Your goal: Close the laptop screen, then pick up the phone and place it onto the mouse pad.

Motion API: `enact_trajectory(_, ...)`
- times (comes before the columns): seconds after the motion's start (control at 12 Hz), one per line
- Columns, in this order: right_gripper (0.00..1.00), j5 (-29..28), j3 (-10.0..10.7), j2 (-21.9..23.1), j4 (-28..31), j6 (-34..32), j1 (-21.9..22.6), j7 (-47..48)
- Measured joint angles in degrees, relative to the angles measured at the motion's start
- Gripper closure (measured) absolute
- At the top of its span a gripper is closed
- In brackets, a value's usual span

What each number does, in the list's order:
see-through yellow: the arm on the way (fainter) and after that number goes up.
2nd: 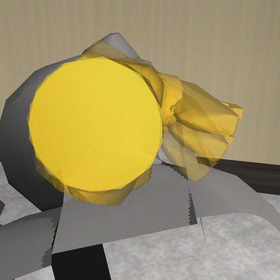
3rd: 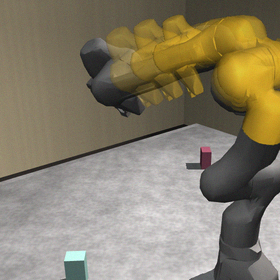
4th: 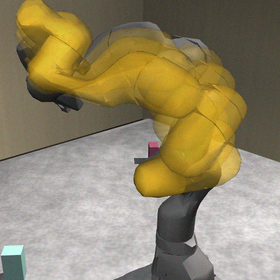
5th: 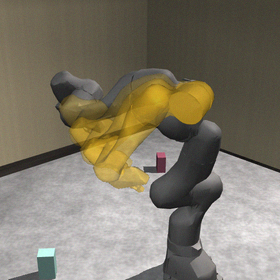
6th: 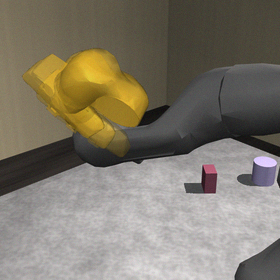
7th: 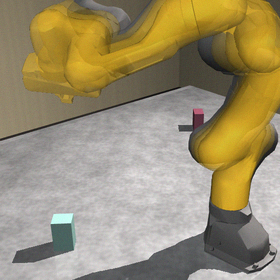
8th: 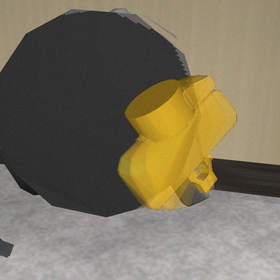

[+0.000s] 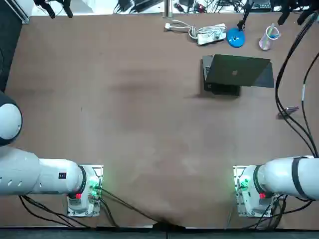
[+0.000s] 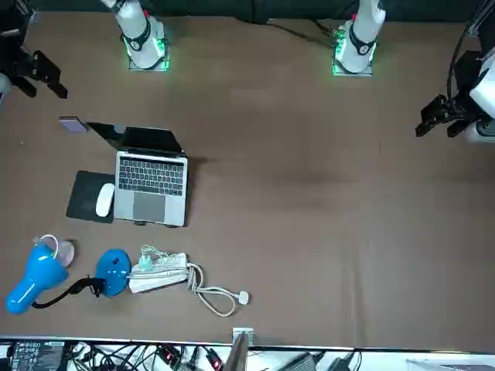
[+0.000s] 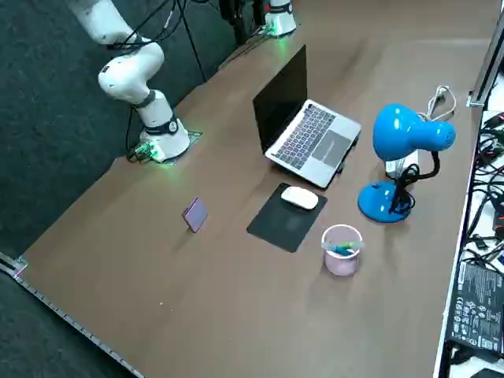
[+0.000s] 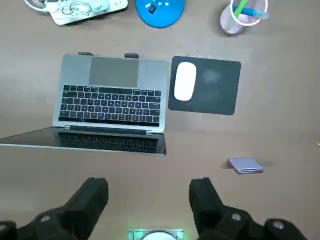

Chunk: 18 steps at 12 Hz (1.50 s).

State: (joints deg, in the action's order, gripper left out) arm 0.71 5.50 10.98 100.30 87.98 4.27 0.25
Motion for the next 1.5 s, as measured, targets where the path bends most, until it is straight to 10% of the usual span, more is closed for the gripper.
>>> enact_trajectory(1.08,0.01,-0.5,-0.6,-3.0,1.3,-2.1,4.9,6.9)
enact_trajectory(1.5,0.30,-0.9,-0.8,-3.1,6.0,-2.0,8.1,8.3)
